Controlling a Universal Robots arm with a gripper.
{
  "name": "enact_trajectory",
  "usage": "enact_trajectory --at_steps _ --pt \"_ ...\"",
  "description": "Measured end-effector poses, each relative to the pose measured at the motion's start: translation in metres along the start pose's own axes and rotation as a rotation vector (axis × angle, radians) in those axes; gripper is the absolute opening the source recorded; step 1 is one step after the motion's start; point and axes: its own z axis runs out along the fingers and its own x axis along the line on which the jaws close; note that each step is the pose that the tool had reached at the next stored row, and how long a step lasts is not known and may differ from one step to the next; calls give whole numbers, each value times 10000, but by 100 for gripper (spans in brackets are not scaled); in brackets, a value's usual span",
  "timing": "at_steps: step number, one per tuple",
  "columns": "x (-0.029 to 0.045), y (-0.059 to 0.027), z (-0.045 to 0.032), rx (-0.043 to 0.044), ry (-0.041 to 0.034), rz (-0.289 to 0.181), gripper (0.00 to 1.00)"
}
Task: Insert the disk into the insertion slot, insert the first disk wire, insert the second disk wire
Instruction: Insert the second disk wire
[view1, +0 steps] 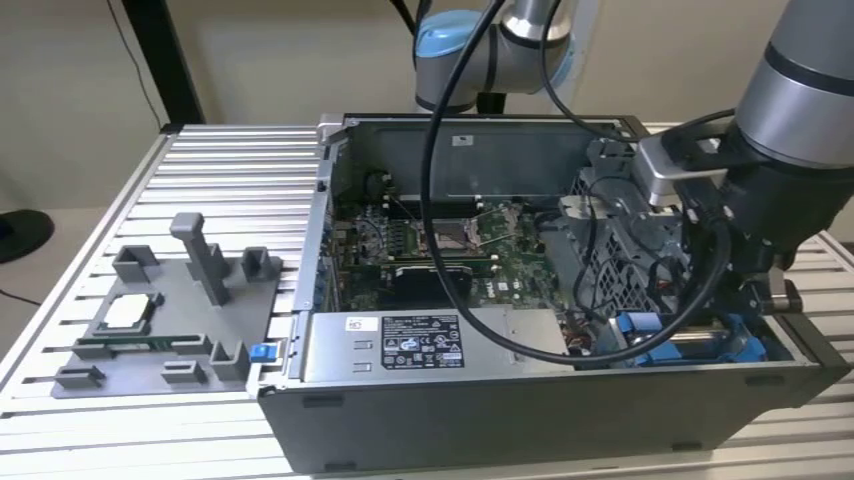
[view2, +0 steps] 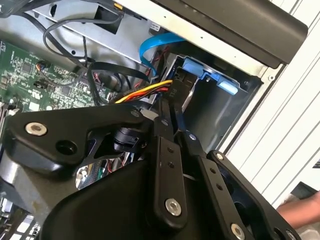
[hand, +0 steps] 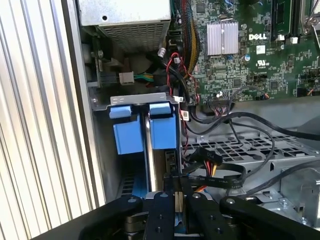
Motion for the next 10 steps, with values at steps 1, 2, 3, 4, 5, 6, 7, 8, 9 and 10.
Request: enact_trajectory --at_steps 1,2,3,4,5,6,7,8,9,10 --pt "-1 1 5 0 2 0 0" --pt "-2 2 11 0 2 0 0" --pt "-3 2 16 0 3 -1 0" --pt "-4 3 21 1 4 -1 0" --pt "-4 4 29 0 -3 0 0" --pt "-5 5 34 0 -2 -1 0" --pt "-6 5 37 0 0 -1 0" --pt "-7 6 40 0 1 -1 0" --pt "-7 6 42 1 3 -1 0" --pt "-7 7 48 1 6 -2 0"
